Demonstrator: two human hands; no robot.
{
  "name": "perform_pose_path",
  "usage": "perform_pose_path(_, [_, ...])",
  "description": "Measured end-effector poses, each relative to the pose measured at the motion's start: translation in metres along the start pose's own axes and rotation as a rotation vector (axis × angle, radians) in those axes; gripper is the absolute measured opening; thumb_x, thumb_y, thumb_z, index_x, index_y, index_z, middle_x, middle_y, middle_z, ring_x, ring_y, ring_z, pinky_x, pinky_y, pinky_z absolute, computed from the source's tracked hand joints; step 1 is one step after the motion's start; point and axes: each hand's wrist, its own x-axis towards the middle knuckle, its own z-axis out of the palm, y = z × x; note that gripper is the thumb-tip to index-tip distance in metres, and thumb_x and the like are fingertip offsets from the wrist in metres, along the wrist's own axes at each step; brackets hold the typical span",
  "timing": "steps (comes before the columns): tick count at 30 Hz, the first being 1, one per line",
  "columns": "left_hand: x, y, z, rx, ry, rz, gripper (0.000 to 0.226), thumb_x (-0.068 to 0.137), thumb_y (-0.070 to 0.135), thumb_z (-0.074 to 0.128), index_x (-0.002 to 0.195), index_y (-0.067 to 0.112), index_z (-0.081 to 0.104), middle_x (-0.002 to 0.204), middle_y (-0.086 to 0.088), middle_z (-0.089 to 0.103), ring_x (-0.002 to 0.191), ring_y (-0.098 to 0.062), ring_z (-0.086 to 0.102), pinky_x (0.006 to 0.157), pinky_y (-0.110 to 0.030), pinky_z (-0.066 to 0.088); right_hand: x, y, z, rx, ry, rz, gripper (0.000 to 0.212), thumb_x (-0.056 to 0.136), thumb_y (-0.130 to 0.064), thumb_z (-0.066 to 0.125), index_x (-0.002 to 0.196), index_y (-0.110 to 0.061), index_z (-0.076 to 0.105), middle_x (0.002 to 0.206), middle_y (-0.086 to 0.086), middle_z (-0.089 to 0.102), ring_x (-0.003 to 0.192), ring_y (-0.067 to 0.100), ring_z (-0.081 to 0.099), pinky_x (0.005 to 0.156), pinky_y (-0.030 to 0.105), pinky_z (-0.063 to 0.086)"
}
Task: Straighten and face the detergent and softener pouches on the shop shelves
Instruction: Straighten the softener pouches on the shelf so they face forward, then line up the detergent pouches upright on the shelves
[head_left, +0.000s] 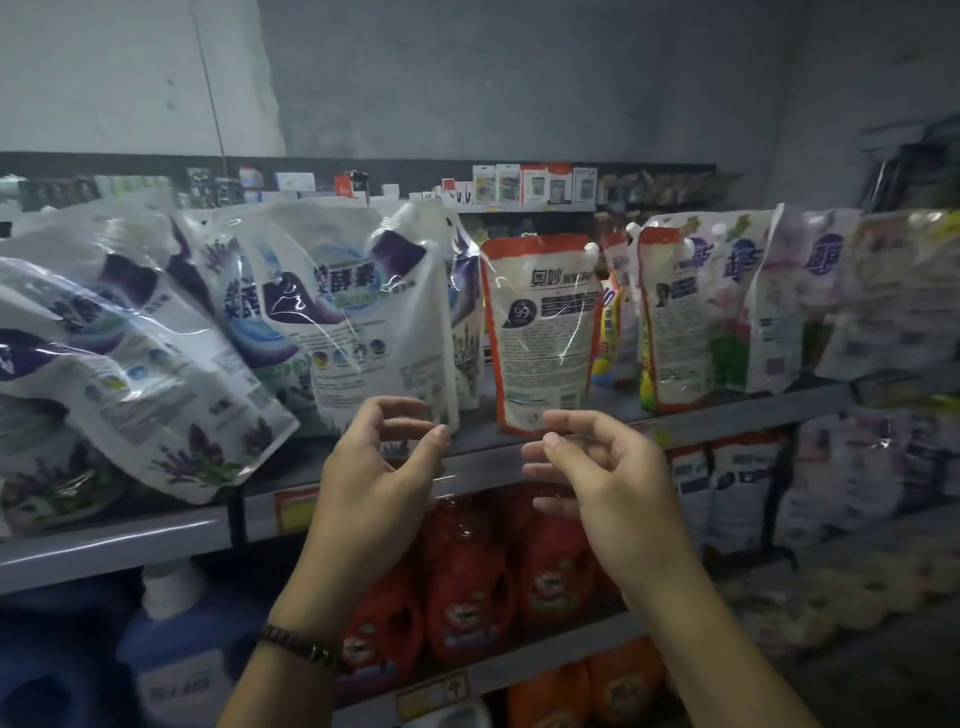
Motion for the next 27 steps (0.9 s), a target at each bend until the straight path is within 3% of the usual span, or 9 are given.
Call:
perform_pose_path(5, [0.025,0.001,0.035,-0.061,-0.059,-0.011,0.021,0.096,0.032,0.077,0.114,0.030,0.066,0.104,0.005,0.076,0.088,-0.024,0.078,0.068,-0.049,0.067,0.019,0.010,-0.019,-0.087,0.024,-0.004,0.014,0.102,-0.017,0.067,0.111,-0.026,0.072,0.095,0.000,0.081,0.093,0.016,0.078,0.081,0.051,0.066])
perform_pose_path(12, [0.037,-0.012,0.088,-0.050,-0.139,0.023,0.016,0.097,0.037,0.075,0.110,0.038,0.065,0.104,0.014,0.076,0.091,-0.015,0.077,0.076,-0.054,0.065,0.044,0.018,-0.049,-0.101,0.105,0.001,0.015,0.104,-0.017,0.065,0.115,-0.024,0.071,0.096,0.000,0.081,0.093,0.017,0.079,0.081,0.048,0.066])
perform_pose_path(19, [0.038,-0.023,0.140,0.000,-0.196,0.013,0.017,0.095,0.043,0.073,0.110,0.041,0.064,0.105,0.017,0.075,0.095,-0.008,0.076,0.080,-0.049,0.065,0.066,0.039,-0.093,-0.068,0.136,0.056,0.016,0.104,-0.016,0.065,0.116,-0.022,0.072,0.097,0.001,0.082,0.094,0.018,0.079,0.080,0.046,0.066])
perform_pose_path(27, [0.026,-0.033,0.222,0.009,-0.180,-0.050,0.010,0.096,0.036,0.076,0.098,0.033,0.067,0.101,0.014,0.074,0.089,-0.017,0.077,0.078,-0.057,0.063,0.098,0.068,-0.177,-0.043,0.118,0.097,0.014,0.102,-0.012,0.066,0.111,-0.018,0.074,0.097,0.005,0.082,0.093,0.023,0.080,0.080,0.050,0.065])
